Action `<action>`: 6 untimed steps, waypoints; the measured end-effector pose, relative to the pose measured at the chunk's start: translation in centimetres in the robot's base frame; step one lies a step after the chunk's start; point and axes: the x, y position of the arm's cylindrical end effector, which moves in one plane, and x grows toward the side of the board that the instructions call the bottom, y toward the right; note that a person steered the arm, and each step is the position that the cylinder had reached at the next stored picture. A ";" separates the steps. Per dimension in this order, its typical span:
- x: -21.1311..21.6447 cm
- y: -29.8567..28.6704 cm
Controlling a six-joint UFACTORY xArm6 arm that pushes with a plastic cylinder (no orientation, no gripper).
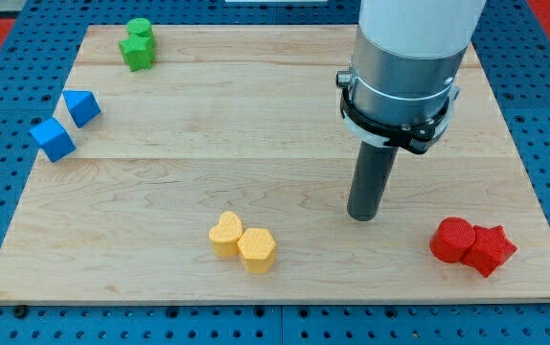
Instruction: Move your arm towards the left side of the board
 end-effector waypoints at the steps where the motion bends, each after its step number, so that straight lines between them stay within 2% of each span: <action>1: -1.3 -0.4; 2: -4.6 -3.3; 4: -3.0 -15.6; 5: -1.9 -23.7; 6: -3.1 -31.5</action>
